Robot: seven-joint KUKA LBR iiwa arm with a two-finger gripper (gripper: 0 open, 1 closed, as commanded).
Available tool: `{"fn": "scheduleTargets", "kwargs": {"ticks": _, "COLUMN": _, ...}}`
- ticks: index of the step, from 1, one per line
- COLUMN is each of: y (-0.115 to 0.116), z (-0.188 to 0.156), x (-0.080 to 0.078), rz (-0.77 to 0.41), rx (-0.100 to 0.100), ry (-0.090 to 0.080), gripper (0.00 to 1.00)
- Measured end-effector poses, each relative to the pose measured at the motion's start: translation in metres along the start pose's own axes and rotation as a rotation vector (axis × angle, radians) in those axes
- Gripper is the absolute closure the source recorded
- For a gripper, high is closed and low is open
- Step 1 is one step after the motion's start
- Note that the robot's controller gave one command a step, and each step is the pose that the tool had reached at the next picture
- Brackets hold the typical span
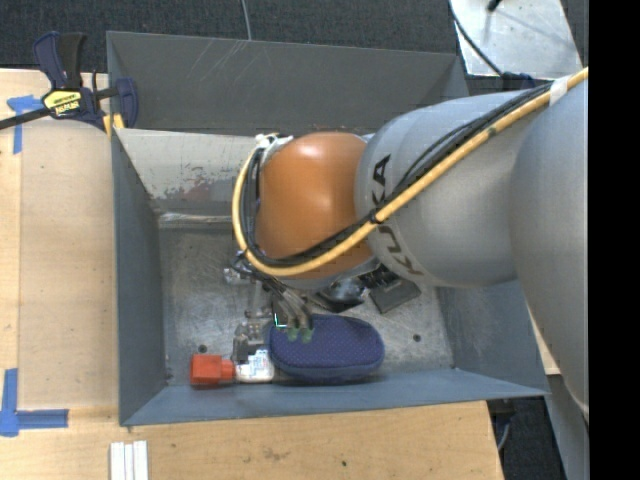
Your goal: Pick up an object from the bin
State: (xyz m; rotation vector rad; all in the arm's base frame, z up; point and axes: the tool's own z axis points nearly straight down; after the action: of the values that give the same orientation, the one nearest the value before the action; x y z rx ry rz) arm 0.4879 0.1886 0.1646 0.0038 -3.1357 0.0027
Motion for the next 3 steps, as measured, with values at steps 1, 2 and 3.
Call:
{"fn": "scheduleTargets", "kwargs": {"ticks": 1, "y": -0.0233, "z": 0.0865, "x": -0.0014, "rz": -0.267, "rx": -0.008, "ry": -0.023, "gripper": 0.00}}
{"fn": "scheduleTargets", "kwargs": {"ticks": 2, "y": -0.0231, "z": 0.0841, "x": 0.0023, "rz": -0.270, "rx": -0.004, "ry": -0.004, "gripper": 1.00}}
{"fn": "scheduleTargets", "kwargs": {"ticks": 3, "y": -0.0228, "z": 0.0856, "x": -0.0052, "rz": -0.265, "rx": -0.011, "ry": -0.042, "gripper": 0.00}}
